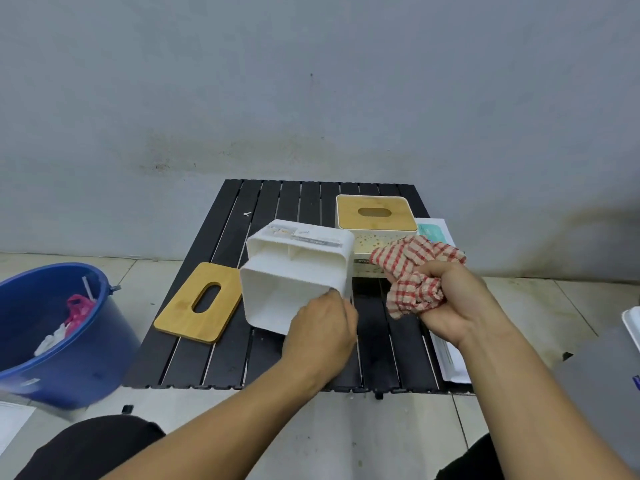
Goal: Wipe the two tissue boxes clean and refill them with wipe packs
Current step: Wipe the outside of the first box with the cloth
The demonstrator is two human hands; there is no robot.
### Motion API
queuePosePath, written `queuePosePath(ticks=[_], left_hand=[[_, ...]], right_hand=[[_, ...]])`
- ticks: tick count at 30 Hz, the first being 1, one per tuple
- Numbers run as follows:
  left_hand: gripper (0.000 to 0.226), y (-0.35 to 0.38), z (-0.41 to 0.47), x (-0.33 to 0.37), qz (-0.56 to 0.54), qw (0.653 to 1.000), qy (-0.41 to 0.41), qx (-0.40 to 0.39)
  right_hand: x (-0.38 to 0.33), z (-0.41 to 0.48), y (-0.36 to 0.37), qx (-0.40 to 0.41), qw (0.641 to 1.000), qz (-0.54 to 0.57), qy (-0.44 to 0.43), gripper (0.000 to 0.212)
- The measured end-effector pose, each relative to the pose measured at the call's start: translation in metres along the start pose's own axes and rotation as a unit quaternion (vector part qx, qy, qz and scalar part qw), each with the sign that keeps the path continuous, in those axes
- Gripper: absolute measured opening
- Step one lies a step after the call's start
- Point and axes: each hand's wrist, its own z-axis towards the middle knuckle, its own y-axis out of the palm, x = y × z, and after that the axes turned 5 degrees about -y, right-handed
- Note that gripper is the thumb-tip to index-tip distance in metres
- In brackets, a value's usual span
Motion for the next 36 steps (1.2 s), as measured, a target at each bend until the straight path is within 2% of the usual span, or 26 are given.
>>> queuePosePath(ticks=[4, 6, 8, 10, 11, 13, 15, 18, 21, 22, 25, 26, 29, 32, 36], left_hand=[[0.021, -0.049, 0.001, 0.004, -0.183, 0.982, -0.014, 0.043], [0.018, -0.069, 0.009, 0.001, -0.275, 0.960, -0.052, 0.022], [0.023, -0.085, 0.019, -0.006, -0.422, 0.900, -0.095, -0.050], [0.028, -0.097, 0.024, -0.010, -0.557, 0.812, -0.133, -0.116], [0.029, -0.100, 0.025, -0.012, -0.588, 0.784, -0.146, -0.136], [0.033, -0.099, 0.026, -0.013, -0.608, 0.761, -0.171, -0.150], [0.037, -0.091, 0.028, -0.014, -0.613, 0.750, -0.211, -0.128], [0.036, -0.085, 0.034, -0.016, -0.623, 0.729, -0.269, -0.092], [0.031, -0.090, 0.034, -0.023, -0.624, 0.714, -0.299, -0.108], [0.031, -0.092, 0.034, -0.024, -0.616, 0.717, -0.304, -0.120], [0.032, -0.092, 0.035, -0.027, -0.603, 0.723, -0.297, -0.157], [0.033, -0.092, 0.036, -0.028, -0.603, 0.723, -0.293, -0.166], [0.034, -0.090, 0.040, -0.031, -0.605, 0.721, -0.285, -0.185], [0.042, -0.088, 0.043, -0.037, -0.618, 0.711, -0.270, -0.197], [0.067, -0.086, 0.050, -0.050, -0.668, 0.664, -0.247, -0.227]], right_hand=[[0.001, 0.000, -0.001, 0.000, 0.999, 0.034, -0.028, 0.052], [0.004, -0.005, 0.002, -0.023, 0.998, 0.046, -0.042, 0.051], [0.004, -0.015, 0.009, -0.025, 0.997, 0.019, -0.066, 0.045], [0.007, -0.027, 0.019, -0.021, 0.993, -0.038, -0.105, 0.037], [0.011, -0.033, 0.025, -0.021, 0.989, -0.077, -0.127, 0.032], [0.022, -0.042, 0.039, -0.038, 0.967, -0.176, -0.179, 0.024], [0.038, -0.047, 0.052, -0.085, 0.932, -0.272, -0.224, 0.024], [0.056, -0.046, 0.062, -0.109, 0.884, -0.358, -0.280, 0.039], [0.061, -0.042, 0.070, -0.116, 0.840, -0.442, -0.292, 0.046], [0.059, -0.039, 0.071, -0.120, 0.817, -0.492, -0.278, 0.050], [0.055, -0.021, 0.078, -0.147, 0.693, -0.666, -0.232, 0.063], [0.052, -0.013, 0.082, -0.152, 0.669, -0.693, -0.220, 0.065], [0.042, 0.008, 0.095, -0.169, 0.614, -0.743, -0.204, 0.068], [0.039, 0.017, 0.103, -0.223, 0.539, -0.776, -0.240, 0.065], [0.043, 0.010, 0.099, -0.308, 0.489, -0.762, -0.293, 0.060]])
